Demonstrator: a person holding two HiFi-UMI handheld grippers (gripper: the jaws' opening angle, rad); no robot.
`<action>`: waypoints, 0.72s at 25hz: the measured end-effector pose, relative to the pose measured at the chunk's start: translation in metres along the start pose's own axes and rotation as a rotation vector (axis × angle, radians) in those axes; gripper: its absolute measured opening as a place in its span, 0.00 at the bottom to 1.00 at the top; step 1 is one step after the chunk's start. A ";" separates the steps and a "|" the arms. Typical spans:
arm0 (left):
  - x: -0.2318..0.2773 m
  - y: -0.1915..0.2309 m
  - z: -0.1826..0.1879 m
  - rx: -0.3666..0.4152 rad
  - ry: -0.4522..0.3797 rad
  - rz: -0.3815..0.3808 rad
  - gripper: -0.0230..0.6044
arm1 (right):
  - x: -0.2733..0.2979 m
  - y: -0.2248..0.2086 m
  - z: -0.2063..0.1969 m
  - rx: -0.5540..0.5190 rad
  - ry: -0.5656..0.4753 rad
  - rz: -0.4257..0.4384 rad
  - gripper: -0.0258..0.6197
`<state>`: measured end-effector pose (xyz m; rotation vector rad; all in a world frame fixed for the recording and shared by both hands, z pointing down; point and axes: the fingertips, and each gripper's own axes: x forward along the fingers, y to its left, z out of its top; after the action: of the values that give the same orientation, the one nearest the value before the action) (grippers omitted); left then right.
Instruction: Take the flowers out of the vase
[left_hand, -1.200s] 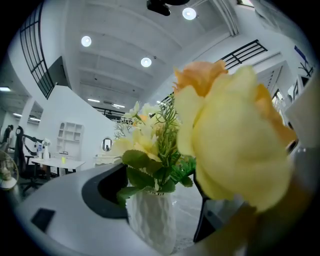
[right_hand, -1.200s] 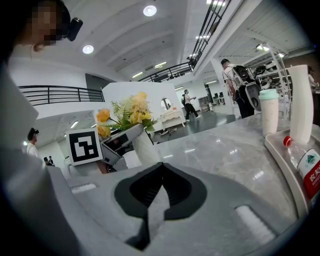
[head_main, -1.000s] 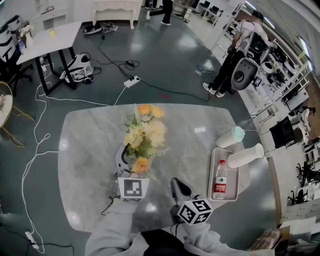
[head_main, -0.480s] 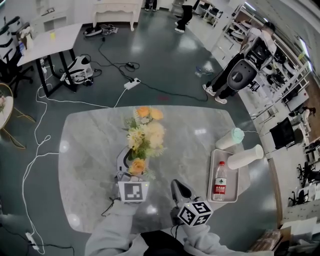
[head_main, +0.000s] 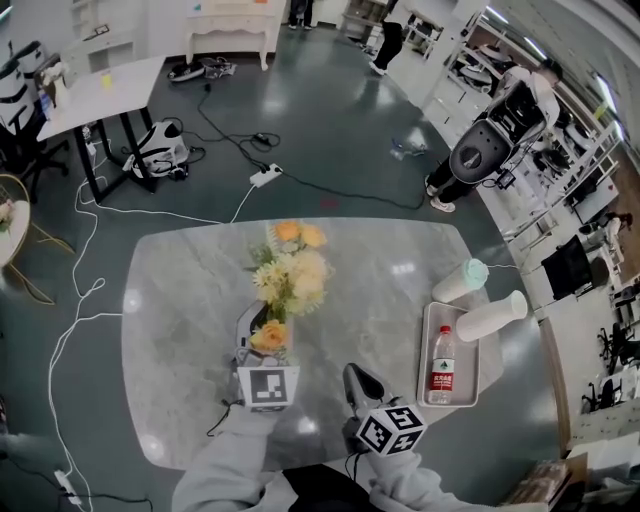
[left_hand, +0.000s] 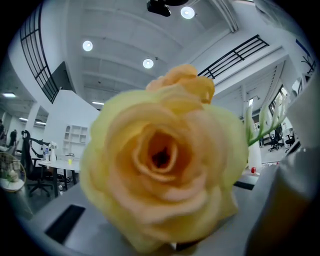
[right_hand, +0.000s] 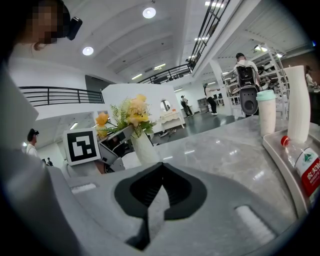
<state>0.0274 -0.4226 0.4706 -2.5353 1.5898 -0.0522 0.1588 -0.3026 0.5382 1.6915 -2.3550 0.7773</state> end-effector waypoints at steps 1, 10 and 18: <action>0.000 0.001 0.000 -0.012 0.002 0.001 0.16 | 0.000 0.001 0.000 0.000 -0.001 0.000 0.04; -0.005 0.004 0.000 -0.038 0.006 -0.016 0.11 | -0.001 0.008 -0.003 0.018 -0.011 0.010 0.04; -0.005 -0.001 0.013 -0.049 -0.004 -0.032 0.10 | -0.006 0.011 0.000 0.025 -0.017 0.015 0.04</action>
<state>0.0273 -0.4164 0.4577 -2.5965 1.5675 -0.0122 0.1505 -0.2949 0.5322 1.6988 -2.3818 0.8008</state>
